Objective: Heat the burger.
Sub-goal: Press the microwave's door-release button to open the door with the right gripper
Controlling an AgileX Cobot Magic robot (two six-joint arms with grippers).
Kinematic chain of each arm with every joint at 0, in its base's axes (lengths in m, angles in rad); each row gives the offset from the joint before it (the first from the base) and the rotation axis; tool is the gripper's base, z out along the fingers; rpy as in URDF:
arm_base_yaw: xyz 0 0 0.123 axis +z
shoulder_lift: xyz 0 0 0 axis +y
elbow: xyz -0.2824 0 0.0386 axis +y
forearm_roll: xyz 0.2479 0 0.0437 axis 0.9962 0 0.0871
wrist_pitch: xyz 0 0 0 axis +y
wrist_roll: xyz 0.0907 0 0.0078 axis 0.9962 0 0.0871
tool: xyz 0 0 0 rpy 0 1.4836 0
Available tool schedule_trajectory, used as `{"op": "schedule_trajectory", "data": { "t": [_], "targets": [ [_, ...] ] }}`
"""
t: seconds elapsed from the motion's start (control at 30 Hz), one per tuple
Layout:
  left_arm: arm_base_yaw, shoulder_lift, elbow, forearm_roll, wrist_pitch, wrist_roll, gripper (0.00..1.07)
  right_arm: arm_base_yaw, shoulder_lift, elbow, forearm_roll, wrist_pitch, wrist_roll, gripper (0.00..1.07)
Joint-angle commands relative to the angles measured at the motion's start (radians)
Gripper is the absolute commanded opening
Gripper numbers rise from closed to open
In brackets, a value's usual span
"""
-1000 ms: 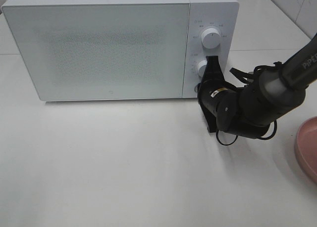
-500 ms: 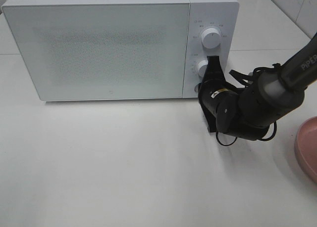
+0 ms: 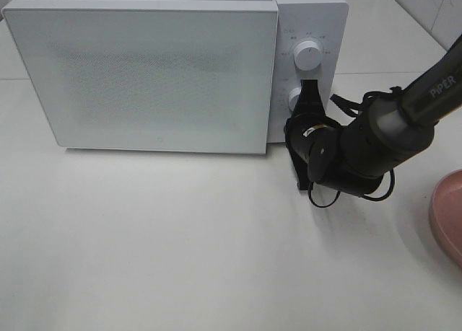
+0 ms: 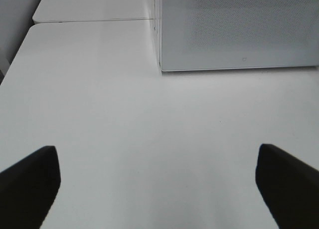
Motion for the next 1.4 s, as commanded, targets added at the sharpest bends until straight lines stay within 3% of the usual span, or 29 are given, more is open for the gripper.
{"op": "schedule_trajectory", "data": {
  "t": [0.03,0.43,0.7,1.0,1.4],
  "targets": [
    [-0.004,-0.023,0.004,-0.005,-0.01,-0.004,1.0,-0.062,-0.013,-0.125,-0.035,-0.48,-0.04,0.0],
    [-0.004,-0.023,0.004,-0.005,-0.01,-0.004,1.0,-0.062,-0.005,-0.132,-0.043,-0.496,-0.048,0.0],
    [-0.004,-0.023,0.004,-0.005,-0.01,-0.004,1.0,-0.059,-0.006,-0.119,-0.041,-0.367,-0.038,0.0],
    [-0.004,-0.023,0.004,-0.005,-0.01,-0.004,1.0,-0.036,-0.048,-0.019,-0.066,-0.088,0.005,0.0],
    [-0.004,-0.023,0.004,-0.005,-0.01,-0.004,1.0,-0.025,-0.107,0.077,-0.1,0.086,0.004,0.0]
  ]
}}
